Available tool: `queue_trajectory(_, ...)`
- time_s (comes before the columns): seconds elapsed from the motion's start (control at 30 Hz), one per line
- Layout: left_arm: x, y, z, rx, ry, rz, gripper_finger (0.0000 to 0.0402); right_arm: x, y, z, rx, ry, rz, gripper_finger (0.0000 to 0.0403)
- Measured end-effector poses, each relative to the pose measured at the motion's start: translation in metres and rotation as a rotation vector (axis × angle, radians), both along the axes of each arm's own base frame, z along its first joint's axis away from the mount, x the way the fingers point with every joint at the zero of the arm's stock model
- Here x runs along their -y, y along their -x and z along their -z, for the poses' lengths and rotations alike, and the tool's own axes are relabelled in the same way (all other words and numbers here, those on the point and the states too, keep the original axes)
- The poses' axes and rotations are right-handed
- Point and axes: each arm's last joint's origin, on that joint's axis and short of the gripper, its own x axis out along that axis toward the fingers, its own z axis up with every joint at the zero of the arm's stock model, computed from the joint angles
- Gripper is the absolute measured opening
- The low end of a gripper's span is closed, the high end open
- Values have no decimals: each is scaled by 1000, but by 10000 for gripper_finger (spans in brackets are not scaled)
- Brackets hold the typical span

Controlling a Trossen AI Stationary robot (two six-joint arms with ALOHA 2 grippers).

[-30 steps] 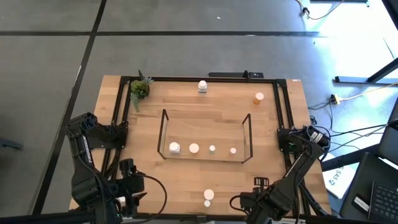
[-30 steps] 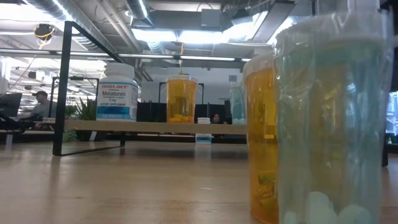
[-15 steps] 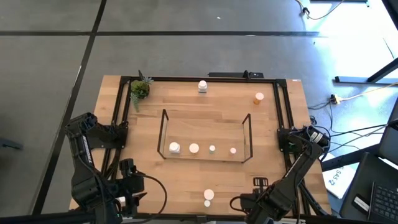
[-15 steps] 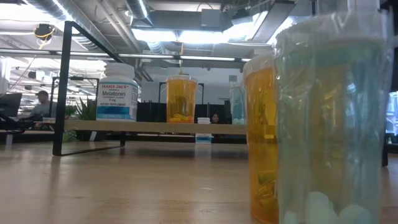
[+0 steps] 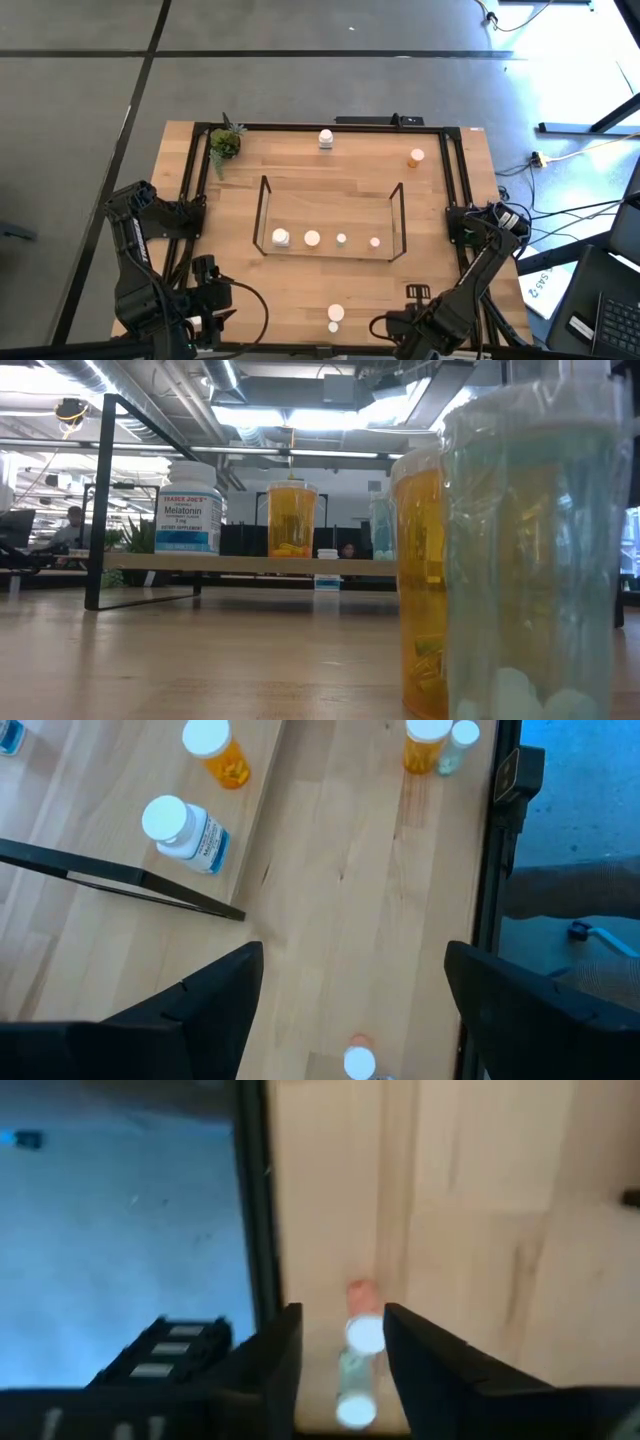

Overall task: Pick and place medicine bottles onto shelf by color
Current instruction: Put the bottom right pink pill bottle on the shelf aligned with the other pink pill bottle

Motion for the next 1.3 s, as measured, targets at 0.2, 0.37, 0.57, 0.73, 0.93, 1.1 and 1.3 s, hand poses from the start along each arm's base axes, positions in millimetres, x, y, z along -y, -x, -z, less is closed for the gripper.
queue_trajectory(0.2,0,0,0,0,0,0,306,0,0,0,28,21,-26,200)
queue_trajectory(0.37,0,0,0,0,0,0,306,-4,5,0,24,18,-42,211)
queue_trajectory(0.57,0,0,0,0,0,0,306,-17,20,4,17,26,-92,212)
queue_trajectory(0.73,0,0,0,0,0,0,306,-23,30,7,9,58,-70,212)
queue_trajectory(0.93,0,0,0,0,0,1,306,-26,35,9,31,101,-43,212)
queue_trajectory(1.1,0,0,0,1,0,1,306,-27,35,11,24,108,-31,212)
queue_trajectory(1.3,0,1,0,-1,-3,8,306,-30,34,20,6,137,-43,212)
